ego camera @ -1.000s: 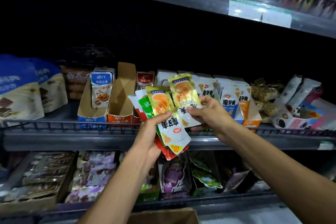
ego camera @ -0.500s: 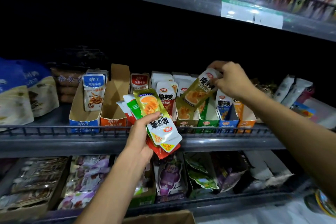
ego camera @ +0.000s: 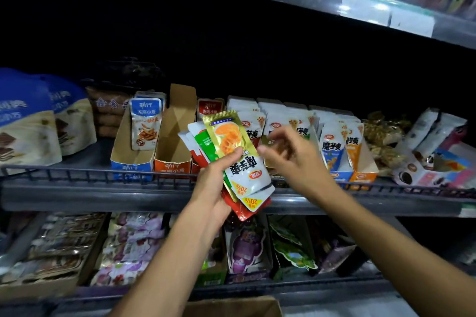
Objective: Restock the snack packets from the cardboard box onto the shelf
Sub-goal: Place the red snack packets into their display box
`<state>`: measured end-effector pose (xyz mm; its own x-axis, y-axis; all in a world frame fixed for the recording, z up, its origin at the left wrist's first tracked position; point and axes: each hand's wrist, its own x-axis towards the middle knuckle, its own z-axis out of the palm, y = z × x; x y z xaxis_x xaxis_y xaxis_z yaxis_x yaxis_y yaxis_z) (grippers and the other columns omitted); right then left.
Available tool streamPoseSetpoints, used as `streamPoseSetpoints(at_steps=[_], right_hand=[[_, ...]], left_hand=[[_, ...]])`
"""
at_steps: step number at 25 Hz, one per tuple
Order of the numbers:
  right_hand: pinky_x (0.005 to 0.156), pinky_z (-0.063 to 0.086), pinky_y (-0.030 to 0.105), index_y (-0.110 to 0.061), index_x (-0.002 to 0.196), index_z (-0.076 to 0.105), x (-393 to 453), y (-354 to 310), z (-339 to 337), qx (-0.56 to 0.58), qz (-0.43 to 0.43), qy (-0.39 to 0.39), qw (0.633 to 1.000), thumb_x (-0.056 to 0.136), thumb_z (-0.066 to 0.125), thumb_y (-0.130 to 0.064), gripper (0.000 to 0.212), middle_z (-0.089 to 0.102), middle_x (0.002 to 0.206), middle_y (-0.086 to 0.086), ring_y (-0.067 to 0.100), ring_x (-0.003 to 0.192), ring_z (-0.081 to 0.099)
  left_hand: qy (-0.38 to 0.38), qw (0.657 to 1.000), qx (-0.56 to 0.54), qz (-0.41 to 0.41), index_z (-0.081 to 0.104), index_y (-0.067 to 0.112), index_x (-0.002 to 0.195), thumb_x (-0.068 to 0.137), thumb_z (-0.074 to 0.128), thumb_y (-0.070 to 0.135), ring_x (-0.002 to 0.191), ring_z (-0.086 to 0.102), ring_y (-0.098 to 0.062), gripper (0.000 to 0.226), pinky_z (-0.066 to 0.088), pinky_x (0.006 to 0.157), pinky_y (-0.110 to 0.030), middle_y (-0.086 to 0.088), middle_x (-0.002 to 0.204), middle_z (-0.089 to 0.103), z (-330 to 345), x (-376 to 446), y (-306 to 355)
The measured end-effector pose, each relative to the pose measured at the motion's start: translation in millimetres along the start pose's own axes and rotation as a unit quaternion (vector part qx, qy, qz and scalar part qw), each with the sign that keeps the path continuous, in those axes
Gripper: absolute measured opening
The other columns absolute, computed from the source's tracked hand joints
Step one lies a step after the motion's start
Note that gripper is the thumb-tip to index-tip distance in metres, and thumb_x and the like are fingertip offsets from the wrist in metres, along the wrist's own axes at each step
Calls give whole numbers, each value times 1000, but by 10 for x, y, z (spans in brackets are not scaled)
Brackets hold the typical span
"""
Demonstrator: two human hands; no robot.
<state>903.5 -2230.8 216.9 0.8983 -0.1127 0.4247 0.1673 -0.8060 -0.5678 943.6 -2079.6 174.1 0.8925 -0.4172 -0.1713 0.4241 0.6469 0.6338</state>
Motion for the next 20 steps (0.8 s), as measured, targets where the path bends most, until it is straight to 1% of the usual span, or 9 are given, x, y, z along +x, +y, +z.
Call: streamPoseSetpoints(at_steps=[1,2,3,6,8,10,14,17,20], right_hand=[[65,53,22,-18,108,56,-123,-86,30,118,65,-101,986,84,70,-38,34,66,92,-3,10,77,66],[61,53,20,-16,107,57,-210,-131,65,187,110,-151,964,80,75,-32,37,69,90,-1,8,72,69],[57,53,20,-12,107,58,-258,-132,91,234,141,-147,951,77,78,-24,37,71,88,2,9,69,70],[54,55,25,-4,100,59,-197,-68,47,307,227,-48,923,79,75,-6,27,73,85,10,18,69,71],[61,59,29,-5,99,60,-106,23,-67,331,267,-2,905,84,70,-7,19,73,92,11,23,79,72],[63,60,30,-9,102,59,17,117,-270,352,266,57,896,89,64,-9,15,70,101,10,24,83,72],[55,57,27,-11,114,54,328,273,-789,194,127,153,961,94,59,-12,20,66,107,5,16,84,69],[68,58,38,-13,112,58,607,367,-929,64,34,133,989,93,61,-14,20,63,106,6,25,95,64],[82,55,47,-12,111,62,782,386,-711,-53,-22,98,994,90,65,-13,21,64,109,6,23,100,61]], left_hand=[[0,1000,6,0,69,8,114,67,75,18,90,73,-36,48,58,79,-49,-18,105,74,5,-2,-9],[-2,1000,9,-1,68,7,115,67,76,19,93,72,-38,50,58,78,-49,-19,107,73,8,-15,-19],[-4,1000,13,-3,68,6,115,68,76,19,95,72,-38,49,59,77,-48,-20,108,73,12,-30,-33],[-22,1000,-9,-14,67,5,113,74,70,14,90,73,-34,40,60,73,-45,-19,105,74,30,-73,-52],[-13,999,-30,-16,68,7,106,81,64,6,79,74,-30,26,61,71,-42,-17,96,76,31,-63,-56],[4,999,-39,-20,66,6,102,87,59,3,73,74,-28,16,62,66,-40,-17,87,75,24,-49,-53],[17,998,-58,-14,64,3,102,89,59,4,74,72,-26,14,61,65,-37,-13,90,72,-31,6,-42],[16,998,-52,-24,66,2,98,89,59,6,72,73,-25,12,60,66,-37,-13,85,73,-33,23,-36],[11,998,-54,-25,67,1,98,89,60,5,71,73,-24,12,62,64,-37,-14,86,73,-7,8,-36]])
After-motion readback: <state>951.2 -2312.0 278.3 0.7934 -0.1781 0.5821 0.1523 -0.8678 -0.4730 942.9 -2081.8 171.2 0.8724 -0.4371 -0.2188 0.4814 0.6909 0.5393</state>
